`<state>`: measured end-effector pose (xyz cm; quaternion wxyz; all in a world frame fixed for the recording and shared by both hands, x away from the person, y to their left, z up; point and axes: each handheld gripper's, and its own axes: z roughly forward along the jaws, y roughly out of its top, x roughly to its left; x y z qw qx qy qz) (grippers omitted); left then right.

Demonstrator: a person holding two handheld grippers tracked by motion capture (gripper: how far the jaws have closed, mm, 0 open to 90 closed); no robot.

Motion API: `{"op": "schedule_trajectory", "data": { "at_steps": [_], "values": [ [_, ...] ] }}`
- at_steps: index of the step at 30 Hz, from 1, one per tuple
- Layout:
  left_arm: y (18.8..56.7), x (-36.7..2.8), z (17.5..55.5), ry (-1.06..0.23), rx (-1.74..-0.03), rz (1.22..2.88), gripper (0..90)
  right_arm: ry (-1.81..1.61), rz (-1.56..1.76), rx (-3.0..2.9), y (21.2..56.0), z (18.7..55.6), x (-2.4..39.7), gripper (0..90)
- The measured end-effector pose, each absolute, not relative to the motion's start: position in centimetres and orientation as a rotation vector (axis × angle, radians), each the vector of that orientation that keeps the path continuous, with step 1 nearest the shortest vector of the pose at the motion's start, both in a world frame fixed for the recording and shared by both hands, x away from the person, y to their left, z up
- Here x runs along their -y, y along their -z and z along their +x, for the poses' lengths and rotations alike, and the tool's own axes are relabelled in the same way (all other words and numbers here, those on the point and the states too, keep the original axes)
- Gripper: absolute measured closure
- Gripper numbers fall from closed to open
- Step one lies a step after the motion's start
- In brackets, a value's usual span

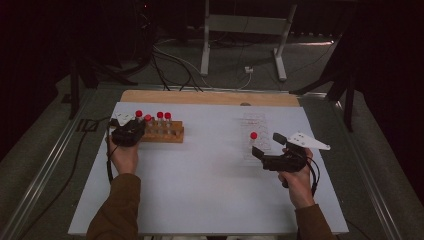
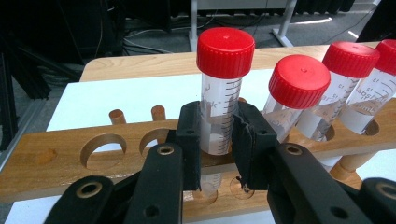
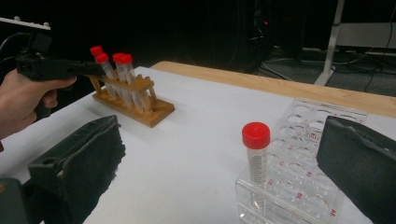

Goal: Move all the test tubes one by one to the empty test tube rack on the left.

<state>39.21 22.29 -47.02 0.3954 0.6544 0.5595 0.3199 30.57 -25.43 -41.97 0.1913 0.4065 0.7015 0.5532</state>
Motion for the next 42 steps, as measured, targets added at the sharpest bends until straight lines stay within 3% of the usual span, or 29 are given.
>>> {"op": "schedule_trajectory", "data": {
  "at_steps": [8,15,23,33,42],
  "values": [
    [46.9,-22.3,39.1,-0.809,-1.416,1.670,70.6,-1.553,1.144,-1.970,42.0,30.6,25.5,0.0],
    [46.9,-22.7,38.8,-0.735,-1.401,1.658,56.2,-1.552,1.149,-1.968,42.0,30.6,25.5,0.0],
    [46.8,-23.8,37.6,-0.678,-1.399,1.631,46.2,-1.552,1.150,-1.962,42.1,30.6,25.4,0.0],
    [46.8,-24.2,34.8,-0.658,-1.382,1.567,18.0,-1.545,1.150,-1.956,42.0,30.6,25.3,0.0],
    [45.5,-23.4,32.4,-0.628,-1.305,1.578,2.4,-1.536,1.126,-1.949,41.4,30.7,24.9,0.0]
  ]
}}
